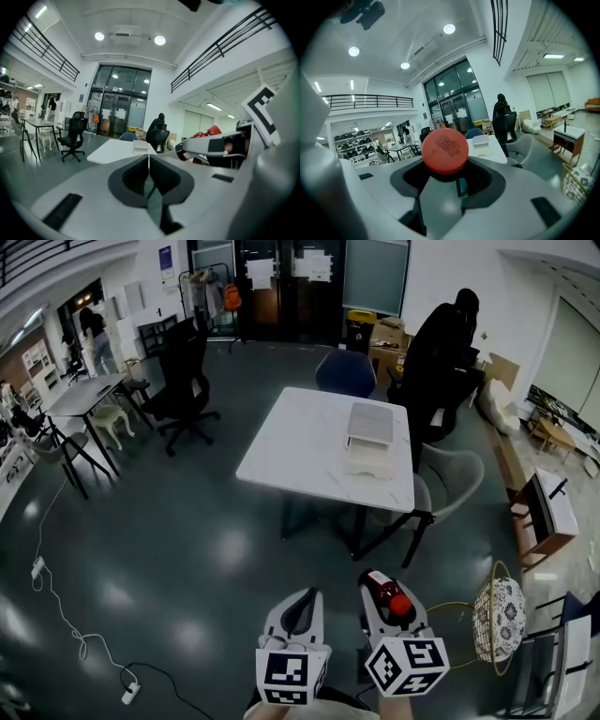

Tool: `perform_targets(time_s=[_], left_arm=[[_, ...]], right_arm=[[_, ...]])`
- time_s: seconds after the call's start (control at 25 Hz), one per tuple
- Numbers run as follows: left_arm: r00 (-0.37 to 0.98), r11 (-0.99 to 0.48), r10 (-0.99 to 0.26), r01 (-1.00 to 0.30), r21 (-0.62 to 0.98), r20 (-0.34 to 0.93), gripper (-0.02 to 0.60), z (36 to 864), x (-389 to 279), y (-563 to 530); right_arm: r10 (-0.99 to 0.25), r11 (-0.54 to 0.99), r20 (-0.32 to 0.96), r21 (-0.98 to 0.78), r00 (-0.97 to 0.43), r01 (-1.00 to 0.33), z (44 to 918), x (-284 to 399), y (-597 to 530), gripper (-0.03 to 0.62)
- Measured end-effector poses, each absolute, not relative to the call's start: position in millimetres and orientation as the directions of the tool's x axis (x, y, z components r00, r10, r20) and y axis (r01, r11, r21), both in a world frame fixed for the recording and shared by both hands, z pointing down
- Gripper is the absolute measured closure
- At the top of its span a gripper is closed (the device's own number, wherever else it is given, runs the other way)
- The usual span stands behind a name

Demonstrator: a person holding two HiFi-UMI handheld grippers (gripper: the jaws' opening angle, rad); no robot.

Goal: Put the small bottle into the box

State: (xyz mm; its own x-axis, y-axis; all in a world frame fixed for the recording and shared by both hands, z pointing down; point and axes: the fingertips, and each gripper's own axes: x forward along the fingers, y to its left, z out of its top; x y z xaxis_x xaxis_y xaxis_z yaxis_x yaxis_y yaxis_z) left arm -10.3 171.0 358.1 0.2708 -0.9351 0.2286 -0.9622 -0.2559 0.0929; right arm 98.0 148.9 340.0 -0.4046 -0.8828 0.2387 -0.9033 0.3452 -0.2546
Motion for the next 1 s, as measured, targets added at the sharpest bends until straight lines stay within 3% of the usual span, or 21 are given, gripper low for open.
perform_targets(time_s=[1.0], left_arm=[[0.367, -0.355, -0.906, -0.930, 0.094, 0.212, 0.561, 349, -32, -40]], right_arm=[[-0.916, 0.263, 0.236, -0.256, -0.324, -0.930, 332, 76, -52, 0.368]])
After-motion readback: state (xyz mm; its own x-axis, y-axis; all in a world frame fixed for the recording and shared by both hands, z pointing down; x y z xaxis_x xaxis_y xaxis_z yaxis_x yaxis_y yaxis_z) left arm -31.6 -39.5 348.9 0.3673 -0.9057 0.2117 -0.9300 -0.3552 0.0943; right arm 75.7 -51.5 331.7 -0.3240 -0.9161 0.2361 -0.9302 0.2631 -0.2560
